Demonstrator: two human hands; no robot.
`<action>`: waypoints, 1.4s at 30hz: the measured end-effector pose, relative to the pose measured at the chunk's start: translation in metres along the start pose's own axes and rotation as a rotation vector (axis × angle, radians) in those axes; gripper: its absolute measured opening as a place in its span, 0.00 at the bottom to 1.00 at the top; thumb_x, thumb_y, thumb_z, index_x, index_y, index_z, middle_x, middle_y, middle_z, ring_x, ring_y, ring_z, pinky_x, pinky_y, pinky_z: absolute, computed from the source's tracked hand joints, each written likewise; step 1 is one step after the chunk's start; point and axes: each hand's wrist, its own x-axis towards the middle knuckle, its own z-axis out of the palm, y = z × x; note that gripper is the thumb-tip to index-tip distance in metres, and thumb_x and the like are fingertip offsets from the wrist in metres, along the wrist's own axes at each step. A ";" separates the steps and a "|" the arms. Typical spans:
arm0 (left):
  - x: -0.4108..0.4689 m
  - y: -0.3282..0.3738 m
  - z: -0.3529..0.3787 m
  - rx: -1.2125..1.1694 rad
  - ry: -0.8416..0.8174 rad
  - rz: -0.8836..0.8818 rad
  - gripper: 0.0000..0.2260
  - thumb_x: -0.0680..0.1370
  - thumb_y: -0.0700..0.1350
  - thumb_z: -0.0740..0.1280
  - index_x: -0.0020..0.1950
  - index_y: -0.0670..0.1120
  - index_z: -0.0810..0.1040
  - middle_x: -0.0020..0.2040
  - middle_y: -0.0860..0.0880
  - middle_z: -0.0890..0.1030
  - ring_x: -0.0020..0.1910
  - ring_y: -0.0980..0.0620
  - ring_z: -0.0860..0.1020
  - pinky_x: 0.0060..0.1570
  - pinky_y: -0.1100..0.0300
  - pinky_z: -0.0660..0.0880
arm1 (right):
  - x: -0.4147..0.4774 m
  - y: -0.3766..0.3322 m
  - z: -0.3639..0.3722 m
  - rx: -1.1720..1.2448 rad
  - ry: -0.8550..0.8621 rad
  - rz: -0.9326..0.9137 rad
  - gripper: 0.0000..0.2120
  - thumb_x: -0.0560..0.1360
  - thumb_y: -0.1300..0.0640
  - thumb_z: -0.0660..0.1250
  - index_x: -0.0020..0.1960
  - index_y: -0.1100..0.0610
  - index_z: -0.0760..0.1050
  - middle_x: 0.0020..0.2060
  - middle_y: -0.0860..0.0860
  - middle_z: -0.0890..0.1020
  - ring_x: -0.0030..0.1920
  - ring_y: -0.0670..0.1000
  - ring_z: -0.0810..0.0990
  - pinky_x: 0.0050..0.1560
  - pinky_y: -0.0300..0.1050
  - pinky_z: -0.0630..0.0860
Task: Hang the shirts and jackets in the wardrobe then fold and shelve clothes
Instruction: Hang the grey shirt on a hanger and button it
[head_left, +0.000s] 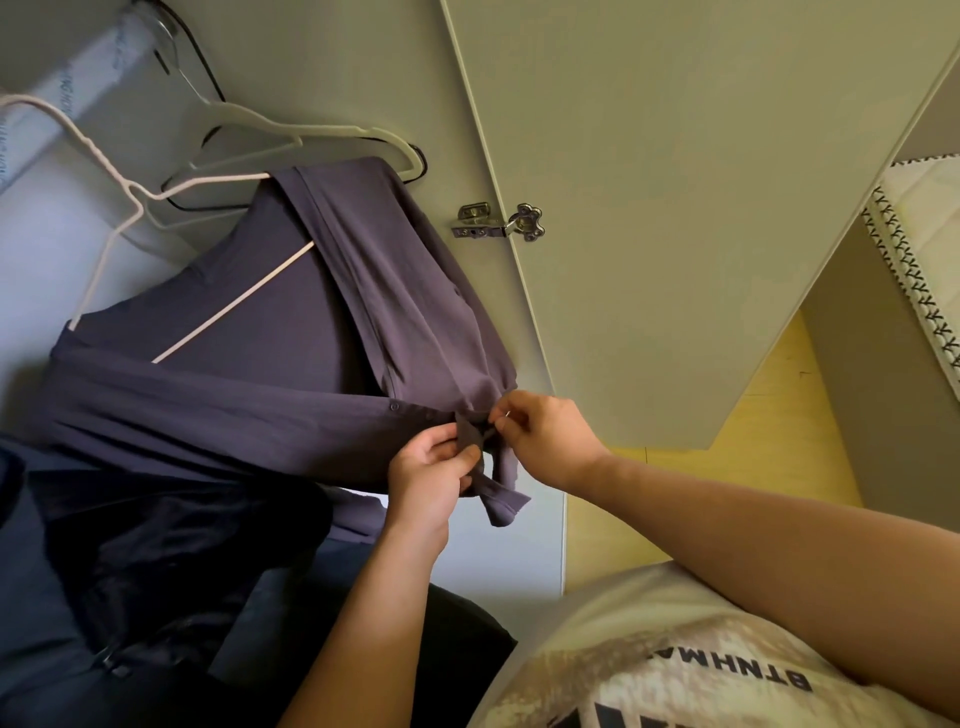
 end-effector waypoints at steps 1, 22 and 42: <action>0.001 0.001 -0.001 -0.013 0.007 -0.011 0.12 0.77 0.31 0.69 0.54 0.47 0.81 0.43 0.49 0.86 0.37 0.54 0.83 0.33 0.61 0.77 | -0.001 -0.001 0.000 0.027 0.002 0.022 0.06 0.79 0.61 0.64 0.50 0.55 0.80 0.37 0.47 0.80 0.39 0.49 0.76 0.38 0.29 0.68; -0.001 -0.001 0.006 0.093 0.002 0.030 0.11 0.79 0.33 0.68 0.55 0.48 0.80 0.44 0.52 0.85 0.37 0.61 0.82 0.32 0.70 0.75 | -0.006 0.005 -0.007 0.027 -0.144 0.192 0.09 0.75 0.65 0.65 0.49 0.57 0.82 0.41 0.50 0.85 0.40 0.48 0.82 0.39 0.28 0.73; -0.007 -0.007 0.020 0.126 0.009 -0.087 0.08 0.79 0.33 0.67 0.50 0.46 0.78 0.42 0.50 0.82 0.39 0.55 0.79 0.31 0.72 0.74 | -0.015 0.014 -0.010 0.322 -0.159 0.409 0.06 0.73 0.70 0.68 0.42 0.64 0.82 0.31 0.55 0.83 0.29 0.50 0.81 0.38 0.42 0.83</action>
